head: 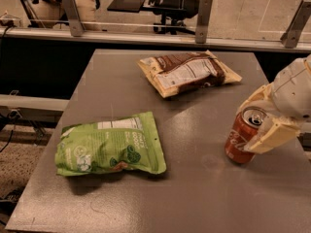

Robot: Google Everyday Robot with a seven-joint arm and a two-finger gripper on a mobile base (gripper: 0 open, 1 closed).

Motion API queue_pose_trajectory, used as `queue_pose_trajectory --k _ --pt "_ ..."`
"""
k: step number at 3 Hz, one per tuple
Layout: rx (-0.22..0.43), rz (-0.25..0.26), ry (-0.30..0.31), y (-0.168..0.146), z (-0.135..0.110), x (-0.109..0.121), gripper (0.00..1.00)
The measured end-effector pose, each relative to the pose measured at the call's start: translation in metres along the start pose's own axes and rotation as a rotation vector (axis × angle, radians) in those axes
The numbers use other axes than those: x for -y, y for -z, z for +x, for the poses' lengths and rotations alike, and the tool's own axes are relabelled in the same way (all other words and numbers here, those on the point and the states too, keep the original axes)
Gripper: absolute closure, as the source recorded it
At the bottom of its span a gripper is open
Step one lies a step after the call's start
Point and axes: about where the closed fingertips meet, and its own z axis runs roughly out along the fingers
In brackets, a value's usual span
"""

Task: Move coke can near brown chip bag

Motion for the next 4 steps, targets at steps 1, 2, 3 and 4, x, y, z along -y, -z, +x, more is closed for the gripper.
queue_pose_trajectory --k 1,2,3,4 --pt "-0.010 0.012 -0.044 0.005 -0.003 0.030 0.96" --pt "0.000 0.037 -0.093 0.008 -0.009 0.070 1.00" --pt "0.003 0.062 -0.120 0.006 -0.019 0.108 1.00" --pt "0.003 0.075 -0.140 0.000 -0.021 0.134 1.00"
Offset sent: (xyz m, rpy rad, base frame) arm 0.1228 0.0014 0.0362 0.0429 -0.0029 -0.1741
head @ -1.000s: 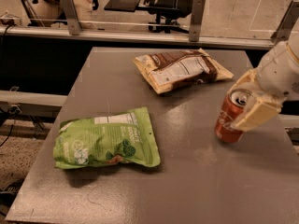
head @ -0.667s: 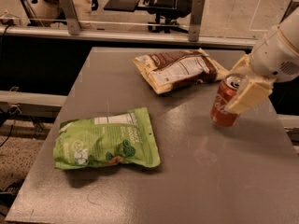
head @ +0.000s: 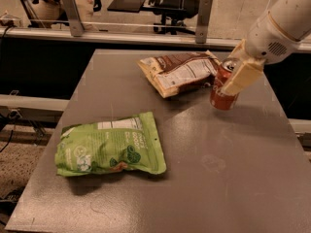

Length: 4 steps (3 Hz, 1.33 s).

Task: Move coke can near brown chip bag

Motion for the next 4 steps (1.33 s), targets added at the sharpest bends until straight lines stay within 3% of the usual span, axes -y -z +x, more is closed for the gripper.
queue_pose_trajectory --k 1,2,4 --pt "-0.002 0.000 -0.019 -0.012 0.001 0.016 0.84" --pt "-0.009 -0.003 -0.033 -0.027 0.004 0.029 0.52" --pt "-0.028 0.009 -0.035 -0.039 0.006 0.041 0.06"
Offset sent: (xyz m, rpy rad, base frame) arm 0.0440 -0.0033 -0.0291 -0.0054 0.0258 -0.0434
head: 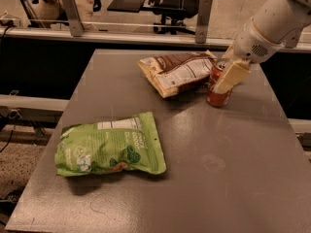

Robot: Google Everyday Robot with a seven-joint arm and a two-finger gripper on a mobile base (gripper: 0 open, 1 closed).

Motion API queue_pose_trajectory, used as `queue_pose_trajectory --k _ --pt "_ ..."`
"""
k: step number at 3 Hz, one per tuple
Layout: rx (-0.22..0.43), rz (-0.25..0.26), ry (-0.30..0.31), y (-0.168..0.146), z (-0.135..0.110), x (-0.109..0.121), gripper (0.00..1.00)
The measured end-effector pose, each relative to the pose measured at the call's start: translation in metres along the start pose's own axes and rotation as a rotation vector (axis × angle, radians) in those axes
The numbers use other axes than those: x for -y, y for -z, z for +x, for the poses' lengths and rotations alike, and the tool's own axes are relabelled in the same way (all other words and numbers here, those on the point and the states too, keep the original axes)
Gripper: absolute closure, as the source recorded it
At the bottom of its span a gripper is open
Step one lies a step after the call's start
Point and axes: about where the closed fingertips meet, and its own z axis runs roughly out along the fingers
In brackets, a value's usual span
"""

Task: Move coke can near brown chip bag

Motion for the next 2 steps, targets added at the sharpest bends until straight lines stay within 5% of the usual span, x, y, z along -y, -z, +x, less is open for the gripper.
queue_pose_trajectory --k 2 --pt "0.000 -0.001 0.001 -0.0014 -0.0005 0.0000 0.00"
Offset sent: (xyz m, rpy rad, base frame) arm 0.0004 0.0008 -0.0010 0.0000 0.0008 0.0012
